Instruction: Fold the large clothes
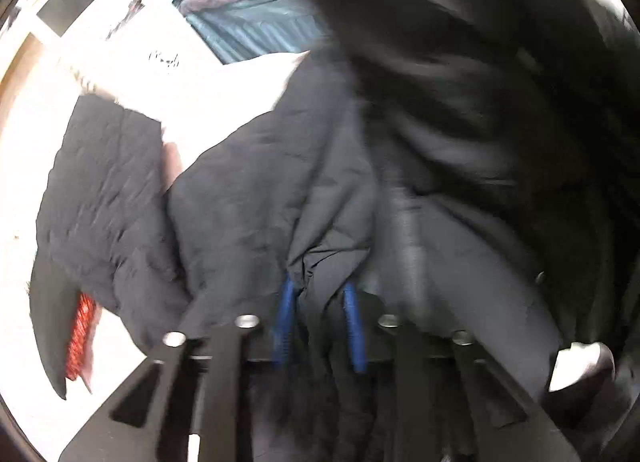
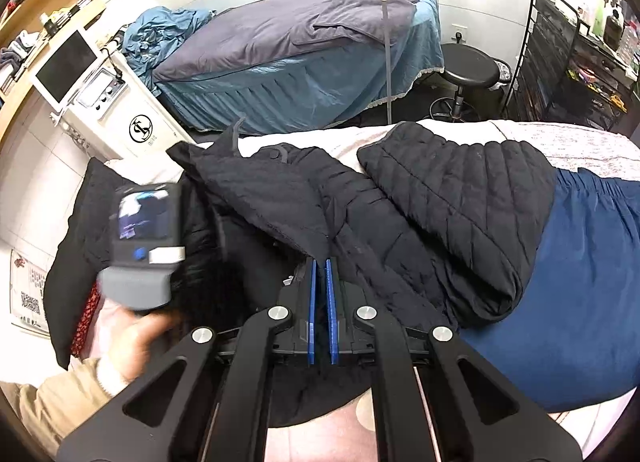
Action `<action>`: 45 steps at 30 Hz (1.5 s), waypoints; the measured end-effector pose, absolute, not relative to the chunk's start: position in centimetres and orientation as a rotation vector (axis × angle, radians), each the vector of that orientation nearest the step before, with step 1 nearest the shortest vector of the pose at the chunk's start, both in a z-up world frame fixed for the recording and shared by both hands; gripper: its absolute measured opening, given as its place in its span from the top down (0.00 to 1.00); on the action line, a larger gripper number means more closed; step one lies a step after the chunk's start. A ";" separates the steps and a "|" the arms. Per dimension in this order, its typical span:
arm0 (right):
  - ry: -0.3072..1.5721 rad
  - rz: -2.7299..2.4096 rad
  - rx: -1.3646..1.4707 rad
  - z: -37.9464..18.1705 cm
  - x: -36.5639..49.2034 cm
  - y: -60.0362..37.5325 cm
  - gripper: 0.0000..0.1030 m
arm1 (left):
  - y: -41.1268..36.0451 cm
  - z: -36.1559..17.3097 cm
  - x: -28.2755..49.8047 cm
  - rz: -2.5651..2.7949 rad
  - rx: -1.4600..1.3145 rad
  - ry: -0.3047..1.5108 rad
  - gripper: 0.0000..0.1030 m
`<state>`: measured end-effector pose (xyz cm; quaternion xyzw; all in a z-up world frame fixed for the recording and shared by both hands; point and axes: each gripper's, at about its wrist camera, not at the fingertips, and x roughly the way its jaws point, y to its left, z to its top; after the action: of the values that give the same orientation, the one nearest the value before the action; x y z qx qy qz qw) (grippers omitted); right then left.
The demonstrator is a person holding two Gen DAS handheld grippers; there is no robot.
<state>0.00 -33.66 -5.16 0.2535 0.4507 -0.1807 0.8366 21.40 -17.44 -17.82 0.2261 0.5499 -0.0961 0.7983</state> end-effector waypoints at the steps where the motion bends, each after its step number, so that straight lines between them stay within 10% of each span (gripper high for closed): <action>1: 0.953 -0.379 0.532 -5.1 0.1 -33.8 0.95 | -15.9 -17.1 21.7 -0.204 0.442 1.192 0.85; 18: 0.981 -0.428 0.498 -0.7 -13.0 -36.1 0.95 | 7.4 -8.2 15.1 -0.108 0.211 1.265 0.92; 33: 1.440 -0.452 0.575 -16.6 -26.8 -30.3 0.95 | 13.2 -20.3 1.6 -0.169 0.408 1.557 0.91; 36: 1.495 -0.476 0.580 -17.9 -28.2 -30.2 0.94 | 13.7 -19.7 0.9 -0.187 0.398 1.522 0.77; 38: 1.485 -0.501 0.541 -17.1 -28.8 -30.5 0.88 | 14.9 -18.5 1.2 -0.189 0.353 1.484 0.40; 40: 1.464 -0.508 0.504 -15.8 -29.2 -31.2 0.53 | 16.6 -17.3 1.7 -0.207 0.272 1.442 0.21; 41: 1.424 -0.526 0.486 -14.6 -29.5 -31.8 0.32 | 17.7 -16.9 2.1 -0.206 0.231 1.434 0.17; 45: 1.270 -0.523 0.613 -11.3 -29.2 -34.6 0.31 | 19.4 -16.4 3.7 -0.261 0.021 1.469 0.17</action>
<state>-29.25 -34.63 -11.28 0.2783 0.5767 -0.2375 0.7305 3.67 19.44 -16.38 0.0098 0.6684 -0.1188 0.7342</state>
